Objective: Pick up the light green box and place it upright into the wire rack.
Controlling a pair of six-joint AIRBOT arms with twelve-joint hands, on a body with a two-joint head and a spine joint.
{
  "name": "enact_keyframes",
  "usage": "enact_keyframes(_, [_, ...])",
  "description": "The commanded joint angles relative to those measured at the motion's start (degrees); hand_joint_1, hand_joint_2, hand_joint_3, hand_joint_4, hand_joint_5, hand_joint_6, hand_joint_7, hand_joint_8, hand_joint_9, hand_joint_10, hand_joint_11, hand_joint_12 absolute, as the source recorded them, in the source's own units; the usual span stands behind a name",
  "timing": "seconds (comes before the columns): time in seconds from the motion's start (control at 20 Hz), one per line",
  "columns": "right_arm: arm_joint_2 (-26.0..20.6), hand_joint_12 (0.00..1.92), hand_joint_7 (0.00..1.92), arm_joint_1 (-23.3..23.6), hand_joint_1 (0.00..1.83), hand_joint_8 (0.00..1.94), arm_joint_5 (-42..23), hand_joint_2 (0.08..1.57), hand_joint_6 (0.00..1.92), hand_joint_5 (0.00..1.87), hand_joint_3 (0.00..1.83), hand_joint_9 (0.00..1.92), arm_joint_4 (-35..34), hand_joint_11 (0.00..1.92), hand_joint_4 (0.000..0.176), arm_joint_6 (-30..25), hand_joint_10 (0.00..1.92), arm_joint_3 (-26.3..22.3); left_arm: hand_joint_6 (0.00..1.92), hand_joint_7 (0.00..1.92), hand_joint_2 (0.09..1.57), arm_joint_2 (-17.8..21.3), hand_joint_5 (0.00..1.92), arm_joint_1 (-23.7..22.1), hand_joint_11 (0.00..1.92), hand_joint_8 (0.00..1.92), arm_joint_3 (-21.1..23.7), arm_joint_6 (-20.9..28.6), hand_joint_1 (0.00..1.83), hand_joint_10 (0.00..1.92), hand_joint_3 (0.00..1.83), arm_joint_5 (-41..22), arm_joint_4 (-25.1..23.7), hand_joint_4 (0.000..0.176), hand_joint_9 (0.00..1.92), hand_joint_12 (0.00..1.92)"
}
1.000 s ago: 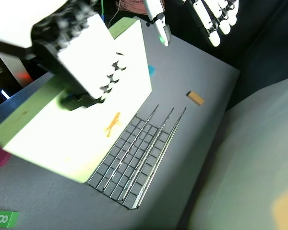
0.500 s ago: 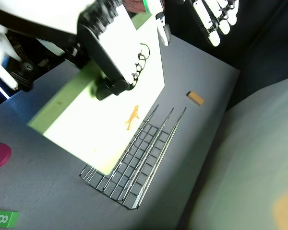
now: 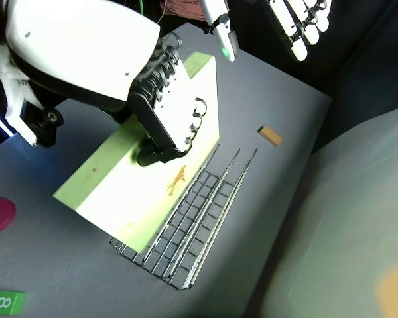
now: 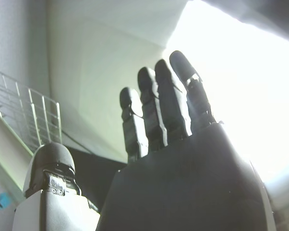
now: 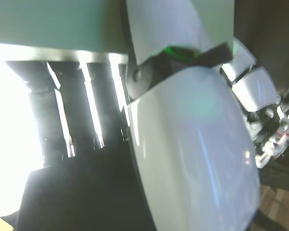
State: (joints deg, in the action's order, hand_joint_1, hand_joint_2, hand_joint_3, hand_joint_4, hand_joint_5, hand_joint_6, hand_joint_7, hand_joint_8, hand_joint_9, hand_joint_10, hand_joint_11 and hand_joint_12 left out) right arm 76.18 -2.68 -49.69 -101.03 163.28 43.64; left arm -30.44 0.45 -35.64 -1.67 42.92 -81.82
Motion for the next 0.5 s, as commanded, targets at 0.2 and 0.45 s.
enact_keyframes(0.2, [0.6,1.38,1.04,-1.2,1.24,1.08,2.1,1.11,0.84,0.98,0.00,0.99,5.0,0.85,0.000,0.1,0.96,1.6,0.00,0.39,1.15,0.1,0.35,-0.8,0.00,0.01,0.0,-0.2,0.21,0.00,0.00,-0.2,-4.9,0.090,0.29,0.85])
enact_keyframes(0.45, [0.9,1.39,0.95,-2.9,1.37,1.05,4.4,1.13,0.90,0.89,0.00,0.89,5.0,0.85,0.000,0.1,1.35,2.9,0.01,0.39,1.16,0.1,0.35,-0.8,0.00,0.00,0.0,-0.2,0.19,0.00,0.00,-0.2,-4.9,0.089,0.30,0.84])
